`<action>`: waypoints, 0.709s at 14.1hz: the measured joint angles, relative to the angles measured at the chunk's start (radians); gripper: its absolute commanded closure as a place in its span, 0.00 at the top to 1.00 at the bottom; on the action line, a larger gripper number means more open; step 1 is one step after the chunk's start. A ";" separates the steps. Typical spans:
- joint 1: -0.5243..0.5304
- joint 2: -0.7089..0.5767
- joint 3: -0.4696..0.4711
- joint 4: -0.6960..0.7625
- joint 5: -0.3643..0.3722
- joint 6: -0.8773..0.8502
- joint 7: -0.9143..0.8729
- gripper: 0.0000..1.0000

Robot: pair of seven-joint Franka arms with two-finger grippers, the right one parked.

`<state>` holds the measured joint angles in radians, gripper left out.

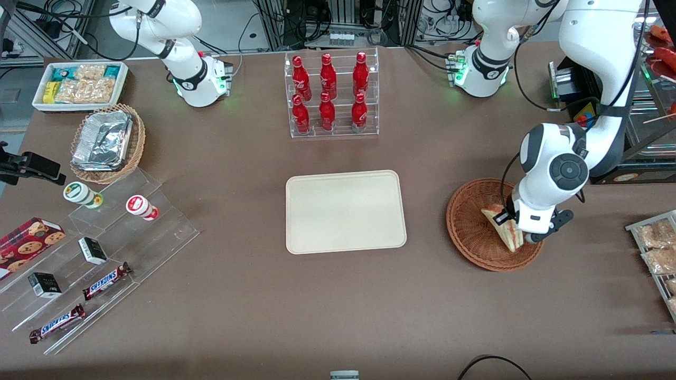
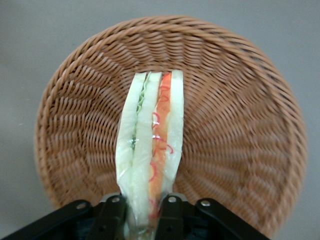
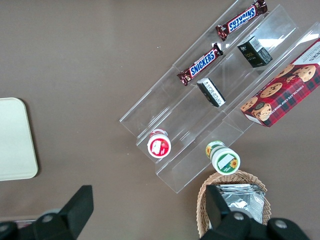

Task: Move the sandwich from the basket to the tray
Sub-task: 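Lower the left gripper and close it on the wrapped sandwich, then lift the sandwich and carry it over the cream tray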

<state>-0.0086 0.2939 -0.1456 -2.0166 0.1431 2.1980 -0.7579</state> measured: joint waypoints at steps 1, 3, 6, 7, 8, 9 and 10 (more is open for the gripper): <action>-0.024 0.001 -0.004 0.058 0.000 -0.070 0.006 0.00; -0.083 0.009 -0.008 0.141 -0.007 -0.128 0.009 0.00; -0.149 0.057 -0.022 0.216 -0.083 -0.132 0.038 0.00; -0.170 0.080 -0.028 0.239 -0.093 -0.132 0.041 0.00; -0.194 0.104 -0.034 0.263 -0.099 -0.132 0.041 0.00; -0.225 0.129 -0.038 0.288 -0.103 -0.131 0.036 0.00; -0.260 0.155 -0.039 0.314 -0.105 -0.131 0.017 0.00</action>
<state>-0.2688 0.4486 -0.1848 -1.7030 0.0386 2.0667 -0.7405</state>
